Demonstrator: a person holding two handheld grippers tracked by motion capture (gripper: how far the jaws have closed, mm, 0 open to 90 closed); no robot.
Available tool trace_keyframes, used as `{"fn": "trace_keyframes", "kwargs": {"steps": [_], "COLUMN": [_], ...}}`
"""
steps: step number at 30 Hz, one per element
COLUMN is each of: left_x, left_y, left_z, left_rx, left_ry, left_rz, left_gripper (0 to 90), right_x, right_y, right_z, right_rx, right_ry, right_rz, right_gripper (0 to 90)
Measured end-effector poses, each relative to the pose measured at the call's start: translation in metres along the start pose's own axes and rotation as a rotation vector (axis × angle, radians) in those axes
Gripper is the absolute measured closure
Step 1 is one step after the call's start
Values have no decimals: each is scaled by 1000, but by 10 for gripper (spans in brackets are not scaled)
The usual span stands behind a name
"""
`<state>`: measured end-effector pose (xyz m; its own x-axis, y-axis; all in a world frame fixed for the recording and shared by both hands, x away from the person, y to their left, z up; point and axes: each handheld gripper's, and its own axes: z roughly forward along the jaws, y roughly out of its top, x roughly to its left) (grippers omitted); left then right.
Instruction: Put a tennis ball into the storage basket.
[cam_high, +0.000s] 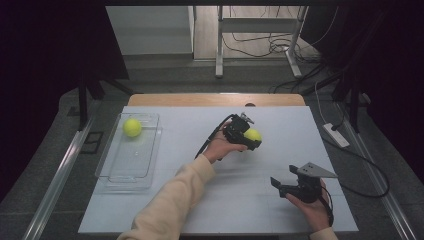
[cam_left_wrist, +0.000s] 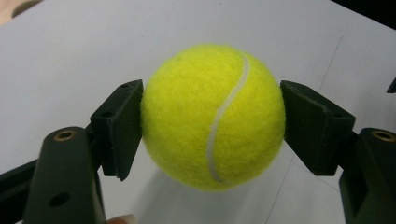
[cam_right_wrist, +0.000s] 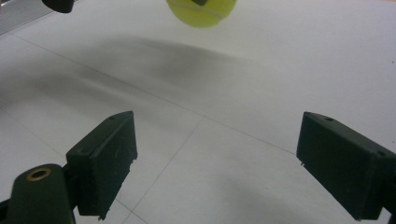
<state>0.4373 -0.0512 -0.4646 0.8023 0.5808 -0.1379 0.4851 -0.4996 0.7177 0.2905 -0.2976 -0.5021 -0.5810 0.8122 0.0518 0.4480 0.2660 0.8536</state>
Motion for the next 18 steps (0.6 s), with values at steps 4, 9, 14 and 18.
{"fn": "trace_keyframes", "kwargs": {"steps": [4, 9, 14, 18], "left_x": [2, 2, 5, 6], "left_y": [-2, -5, -9, -12], "left_z": [-7, -14, -20, -27], "left_rx": [-16, -30, -39, -54], "left_ry": [4, 6, 14, 15], "left_rz": [-7, -12, -14, -16], "left_gripper": [271, 271, 271, 271], "right_x": [0, 0, 1, 1], "right_y": [0, 0, 1, 1], "right_z": [-1, -1, -1, 0], "right_rx": [-1, 1, -4, -2], "right_ry": [-2, -5, -3, -3], "right_rz": [1, 1, -1, -1], "right_gripper": [124, 124, 124, 124]}}
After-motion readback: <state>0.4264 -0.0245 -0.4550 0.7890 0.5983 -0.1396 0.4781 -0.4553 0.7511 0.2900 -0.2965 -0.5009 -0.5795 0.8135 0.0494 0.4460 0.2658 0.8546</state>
